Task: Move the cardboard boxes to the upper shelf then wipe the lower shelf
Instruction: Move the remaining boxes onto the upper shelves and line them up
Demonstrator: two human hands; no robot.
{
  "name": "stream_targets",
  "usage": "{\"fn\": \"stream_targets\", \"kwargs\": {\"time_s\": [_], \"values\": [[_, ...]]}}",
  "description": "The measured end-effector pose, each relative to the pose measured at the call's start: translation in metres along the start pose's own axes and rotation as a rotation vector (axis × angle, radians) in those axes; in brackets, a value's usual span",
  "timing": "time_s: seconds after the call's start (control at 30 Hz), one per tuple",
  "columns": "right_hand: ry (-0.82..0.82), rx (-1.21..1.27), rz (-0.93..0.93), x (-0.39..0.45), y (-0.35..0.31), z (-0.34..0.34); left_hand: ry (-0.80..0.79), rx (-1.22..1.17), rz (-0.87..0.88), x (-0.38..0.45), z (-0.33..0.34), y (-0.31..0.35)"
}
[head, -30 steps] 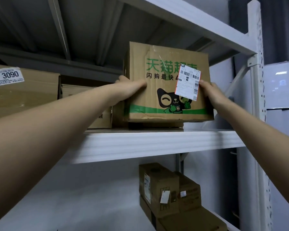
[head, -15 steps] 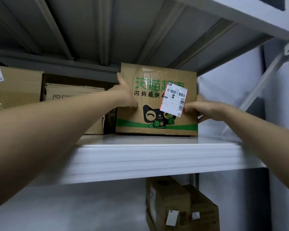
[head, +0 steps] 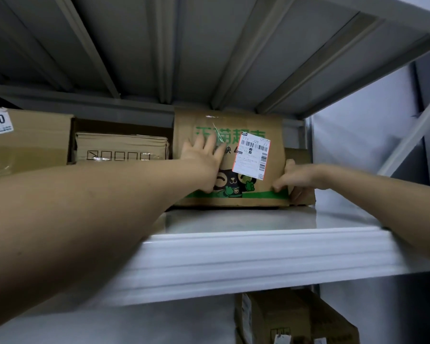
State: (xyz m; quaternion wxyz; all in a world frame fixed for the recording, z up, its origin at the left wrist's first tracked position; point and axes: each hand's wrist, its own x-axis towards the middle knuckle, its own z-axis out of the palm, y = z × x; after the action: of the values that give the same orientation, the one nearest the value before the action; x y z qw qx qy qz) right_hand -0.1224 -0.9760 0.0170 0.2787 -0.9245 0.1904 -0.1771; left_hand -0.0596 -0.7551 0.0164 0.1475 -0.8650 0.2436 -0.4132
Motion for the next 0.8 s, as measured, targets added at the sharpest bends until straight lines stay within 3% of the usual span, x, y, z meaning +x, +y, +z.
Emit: {"fn": "stream_targets", "kwargs": {"time_s": [0.37,0.6,0.8], "values": [[0.131,-0.059,-0.022,0.005,0.008,0.023,0.022,0.29,0.287,-0.002,0.014,0.007],[0.324,-0.287,-0.164,-0.003,0.005,0.028,0.051,0.363,0.349,-0.007,0.02,0.009],[0.399,-0.446,-0.228,-0.015,0.003,0.032,0.082,0.399,0.555,-0.011,0.022,0.016]]}}
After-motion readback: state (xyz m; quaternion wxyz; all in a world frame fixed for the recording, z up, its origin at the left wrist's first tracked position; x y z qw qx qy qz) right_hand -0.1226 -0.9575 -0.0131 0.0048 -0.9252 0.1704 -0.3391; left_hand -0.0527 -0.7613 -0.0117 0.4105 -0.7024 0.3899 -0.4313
